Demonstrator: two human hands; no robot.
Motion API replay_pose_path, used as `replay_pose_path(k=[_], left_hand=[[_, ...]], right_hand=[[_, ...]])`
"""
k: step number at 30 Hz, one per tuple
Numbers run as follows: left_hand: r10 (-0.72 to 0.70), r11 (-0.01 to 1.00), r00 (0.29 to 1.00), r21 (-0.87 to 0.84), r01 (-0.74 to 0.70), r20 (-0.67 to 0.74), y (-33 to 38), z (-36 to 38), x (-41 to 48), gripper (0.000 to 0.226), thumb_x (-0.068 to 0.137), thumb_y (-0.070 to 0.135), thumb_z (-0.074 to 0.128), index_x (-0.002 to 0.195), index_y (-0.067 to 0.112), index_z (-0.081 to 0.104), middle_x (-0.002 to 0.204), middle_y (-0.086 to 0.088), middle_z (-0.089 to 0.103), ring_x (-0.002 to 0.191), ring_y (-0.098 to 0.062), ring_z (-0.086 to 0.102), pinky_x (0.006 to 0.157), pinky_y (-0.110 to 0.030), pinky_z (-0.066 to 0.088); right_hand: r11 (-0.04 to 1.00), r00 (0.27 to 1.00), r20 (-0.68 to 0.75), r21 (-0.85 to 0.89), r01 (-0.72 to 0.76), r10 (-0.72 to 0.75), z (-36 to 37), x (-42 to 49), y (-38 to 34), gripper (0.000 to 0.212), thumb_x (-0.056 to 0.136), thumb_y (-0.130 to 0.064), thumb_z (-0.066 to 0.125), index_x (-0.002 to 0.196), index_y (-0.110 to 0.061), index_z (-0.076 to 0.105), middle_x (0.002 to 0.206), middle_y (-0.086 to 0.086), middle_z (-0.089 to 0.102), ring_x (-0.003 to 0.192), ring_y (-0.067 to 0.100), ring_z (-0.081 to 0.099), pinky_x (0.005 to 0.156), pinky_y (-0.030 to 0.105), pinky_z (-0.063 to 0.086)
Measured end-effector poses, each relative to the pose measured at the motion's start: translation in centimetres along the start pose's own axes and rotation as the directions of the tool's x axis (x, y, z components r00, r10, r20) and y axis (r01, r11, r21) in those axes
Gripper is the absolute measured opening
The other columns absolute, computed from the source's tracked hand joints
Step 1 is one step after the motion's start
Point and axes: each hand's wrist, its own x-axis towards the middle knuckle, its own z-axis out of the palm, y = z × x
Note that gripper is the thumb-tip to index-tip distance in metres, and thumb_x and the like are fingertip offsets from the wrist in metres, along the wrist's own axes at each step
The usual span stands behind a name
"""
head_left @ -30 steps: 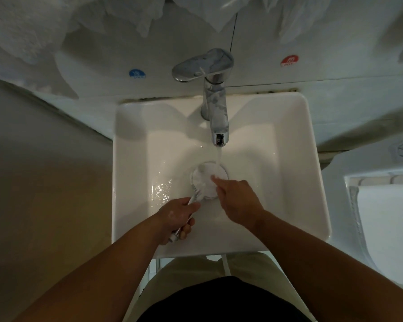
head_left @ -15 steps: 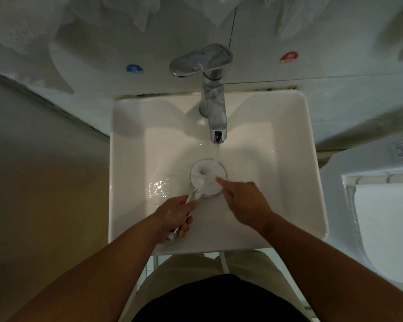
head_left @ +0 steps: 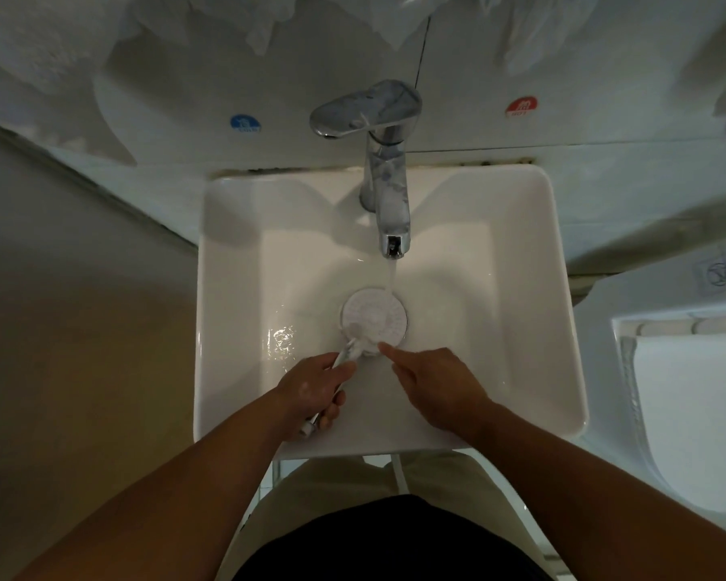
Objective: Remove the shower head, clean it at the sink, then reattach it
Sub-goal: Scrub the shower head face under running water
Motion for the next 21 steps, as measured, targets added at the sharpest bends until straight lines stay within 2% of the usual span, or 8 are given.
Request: replay_pose_path(k=[3, 5, 8, 12, 14, 17, 21], left_hand=[[0.007, 1.0, 1.0, 0.006, -0.007, -0.003, -0.1, 0.1, 0.1, 0.019, 0.104, 0.032, 0.054, 0.111, 0.02, 0.067, 0.068, -0.01, 0.054, 0.04, -0.016, 0.044, 0.041, -0.024, 0.038], [0.023, 1.0, 1.0, 0.012, -0.023, -0.015, -0.4, 0.0, 0.2, 0.02, 0.103, 0.034, 0.054, 0.109, 0.02, 0.068, 0.066, -0.01, 0.054, 0.039, -0.017, 0.043, 0.04, -0.023, 0.036], [0.066, 0.998, 0.997, 0.015, -0.065, -0.032, -0.8, -0.1, 0.1, 0.022, 0.104, 0.035, 0.053, 0.107, 0.019, 0.068, 0.066, -0.011, 0.054, 0.038, -0.02, 0.042, 0.041, -0.023, 0.034], [0.093, 0.996, 0.995, 0.009, -0.093, -0.043, -0.3, 0.1, 0.1, 0.021, 0.104, 0.035, 0.053, 0.109, 0.021, 0.067, 0.07, -0.014, 0.053, 0.04, -0.019, 0.042, 0.039, -0.023, 0.035], [0.103, 0.995, 0.994, -0.002, -0.103, -0.046, 0.1, 0.3, 0.4, 0.02, 0.104, 0.036, 0.054, 0.11, 0.023, 0.068, 0.069, -0.013, 0.054, 0.042, -0.019, 0.043, 0.041, -0.024, 0.036], [0.098, 0.995, 0.994, -0.014, -0.098, -0.041, 0.3, 0.2, 0.9, 0.02, 0.103, 0.038, 0.055, 0.11, 0.024, 0.068, 0.067, -0.012, 0.054, 0.044, -0.019, 0.044, 0.043, -0.025, 0.037], [0.096, 0.995, 0.994, 0.003, -0.096, -0.043, 0.2, 0.3, 0.8, 0.02, 0.104, 0.037, 0.054, 0.11, 0.024, 0.067, 0.069, -0.013, 0.053, 0.043, -0.018, 0.043, 0.042, -0.025, 0.037]], right_hand=[[0.992, 0.981, -0.147, 0.019, -0.127, 0.129, -1.2, 1.3, 1.8, 0.041, 0.107, -0.035, 0.039, 0.147, -0.031, 0.049, 0.079, -0.001, 0.072, 0.053, 0.001, 0.057, 0.059, 0.022, 0.054], [0.992, 0.987, -0.112, 0.056, -0.113, 0.119, -0.7, 1.0, 1.3, 0.042, 0.107, -0.035, 0.04, 0.148, -0.03, 0.049, 0.081, -0.001, 0.073, 0.056, 0.002, 0.06, 0.061, 0.022, 0.055], [0.998, 1.0, -0.018, 0.055, -0.005, 0.006, 0.5, -0.5, -0.5, 0.044, 0.107, -0.038, 0.04, 0.15, -0.033, 0.046, 0.103, 0.005, 0.076, 0.073, 0.01, 0.068, 0.073, 0.028, 0.058], [0.99, 0.977, -0.171, 0.083, -0.112, 0.125, -1.0, 0.9, 1.4, 0.041, 0.106, -0.035, 0.043, 0.146, -0.032, 0.049, 0.083, 0.001, 0.074, 0.055, 0.002, 0.058, 0.063, 0.025, 0.056], [0.989, 0.98, -0.158, 0.106, -0.103, 0.119, -0.8, 0.8, 1.0, 0.041, 0.106, -0.033, 0.044, 0.147, -0.029, 0.049, 0.08, 0.0, 0.073, 0.055, 0.005, 0.06, 0.062, 0.026, 0.057], [0.997, 0.999, -0.051, 0.078, -0.014, 0.018, 0.0, -0.2, -0.5, 0.043, 0.107, -0.034, 0.042, 0.15, -0.03, 0.045, 0.091, 0.005, 0.075, 0.064, 0.01, 0.063, 0.068, 0.028, 0.057], [0.982, 0.968, -0.188, 0.114, -0.148, 0.167, -0.7, 0.9, 1.7, 0.041, 0.106, -0.035, 0.043, 0.147, -0.033, 0.047, 0.077, -0.002, 0.071, 0.053, 0.003, 0.058, 0.061, 0.027, 0.056]])
